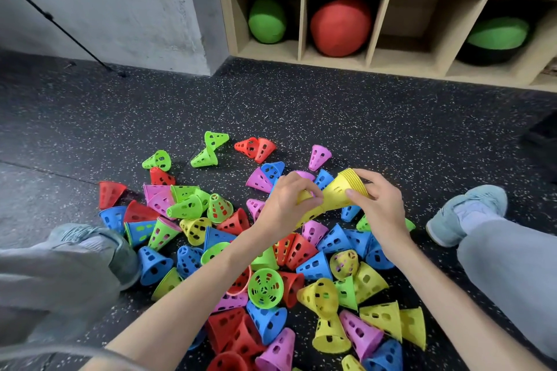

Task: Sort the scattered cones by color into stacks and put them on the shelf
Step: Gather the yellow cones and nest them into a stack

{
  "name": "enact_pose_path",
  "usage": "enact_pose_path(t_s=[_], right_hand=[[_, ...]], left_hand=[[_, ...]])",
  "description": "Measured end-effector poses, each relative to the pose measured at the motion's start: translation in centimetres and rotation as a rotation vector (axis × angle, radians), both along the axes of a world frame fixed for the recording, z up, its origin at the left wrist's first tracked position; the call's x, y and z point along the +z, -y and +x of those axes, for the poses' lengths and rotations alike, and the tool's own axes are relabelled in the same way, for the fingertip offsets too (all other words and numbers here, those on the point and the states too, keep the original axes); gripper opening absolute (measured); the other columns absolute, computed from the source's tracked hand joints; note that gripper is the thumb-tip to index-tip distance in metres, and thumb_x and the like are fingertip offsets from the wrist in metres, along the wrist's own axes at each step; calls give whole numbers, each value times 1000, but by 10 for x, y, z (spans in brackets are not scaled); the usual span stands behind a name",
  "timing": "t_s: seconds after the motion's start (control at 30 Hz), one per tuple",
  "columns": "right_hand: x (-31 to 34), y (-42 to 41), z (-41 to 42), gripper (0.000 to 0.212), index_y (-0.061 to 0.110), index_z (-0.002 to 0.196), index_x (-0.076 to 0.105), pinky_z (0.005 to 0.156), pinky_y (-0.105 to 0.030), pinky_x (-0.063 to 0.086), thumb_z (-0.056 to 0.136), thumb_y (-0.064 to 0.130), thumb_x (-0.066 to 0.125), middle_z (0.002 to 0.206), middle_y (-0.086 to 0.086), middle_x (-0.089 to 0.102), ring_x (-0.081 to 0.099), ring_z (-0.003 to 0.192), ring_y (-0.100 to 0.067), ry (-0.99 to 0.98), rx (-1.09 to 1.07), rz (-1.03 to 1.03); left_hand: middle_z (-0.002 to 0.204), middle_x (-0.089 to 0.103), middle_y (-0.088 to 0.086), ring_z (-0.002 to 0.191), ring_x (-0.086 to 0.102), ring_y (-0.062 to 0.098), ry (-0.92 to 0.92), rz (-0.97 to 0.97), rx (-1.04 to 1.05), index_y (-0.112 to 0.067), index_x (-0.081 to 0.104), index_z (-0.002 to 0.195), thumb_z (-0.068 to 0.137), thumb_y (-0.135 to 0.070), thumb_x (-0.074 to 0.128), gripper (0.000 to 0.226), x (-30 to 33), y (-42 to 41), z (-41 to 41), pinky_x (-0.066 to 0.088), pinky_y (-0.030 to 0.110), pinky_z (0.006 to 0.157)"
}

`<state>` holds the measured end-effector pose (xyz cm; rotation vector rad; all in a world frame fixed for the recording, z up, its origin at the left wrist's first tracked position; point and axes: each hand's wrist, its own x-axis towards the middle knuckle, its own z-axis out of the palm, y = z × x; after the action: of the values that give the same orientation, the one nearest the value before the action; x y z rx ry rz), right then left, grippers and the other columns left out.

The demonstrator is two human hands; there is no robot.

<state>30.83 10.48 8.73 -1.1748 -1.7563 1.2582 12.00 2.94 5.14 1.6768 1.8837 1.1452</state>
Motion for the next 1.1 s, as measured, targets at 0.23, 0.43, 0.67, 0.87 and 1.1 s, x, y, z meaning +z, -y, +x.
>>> enact_pose_path(t_s=[0.23, 0.43, 0.67, 0.87, 1.1], right_hand=[[-3, 2, -7, 37, 27, 124, 67, 89, -35, 56, 92, 10, 71, 92, 6, 79, 75, 89, -10, -21, 100, -33], [-2, 6, -9, 35, 26, 121, 67, 83, -26, 53, 92, 7, 72, 92, 4, 80, 75, 89, -10, -23, 173, -80], [-3, 5, -5, 33, 24, 121, 67, 91, -30, 55, 93, 5, 70, 95, 4, 80, 75, 94, -11, -8, 232, -93], [-12, 3, -2, 31, 21, 123, 69, 91, -26, 55, 96, 7, 67, 98, 2, 79, 74, 97, -10, 30, 270, -84], [-23, 2, -2, 28, 19, 122, 70, 90, -24, 55, 99, 5, 63, 103, -2, 78, 73, 102, -11, 57, 292, -105]], left_hand=[[101, 47, -13, 96, 47, 2, 31, 27, 8, -24, 61, 107, 87, -23, 80, 27, -6, -2, 12, 35, 13, 81], [124, 45, -5, 117, 49, 5, 79, 85, 33, -22, 57, 126, 86, -26, 81, 47, -11, -1, 17, 44, 20, 98], [135, 44, -12, 117, 52, 7, 132, 3, -5, -39, 46, 141, 92, -39, 74, 56, -12, 5, 18, 52, 35, 94], [140, 50, -10, 116, 55, 8, 132, -35, -15, -41, 44, 146, 92, -41, 73, 61, -15, 4, 19, 50, 40, 100], [136, 54, -10, 115, 55, 8, 72, -77, -33, -43, 48, 142, 93, -51, 66, 53, -23, 3, 19, 51, 39, 99]])
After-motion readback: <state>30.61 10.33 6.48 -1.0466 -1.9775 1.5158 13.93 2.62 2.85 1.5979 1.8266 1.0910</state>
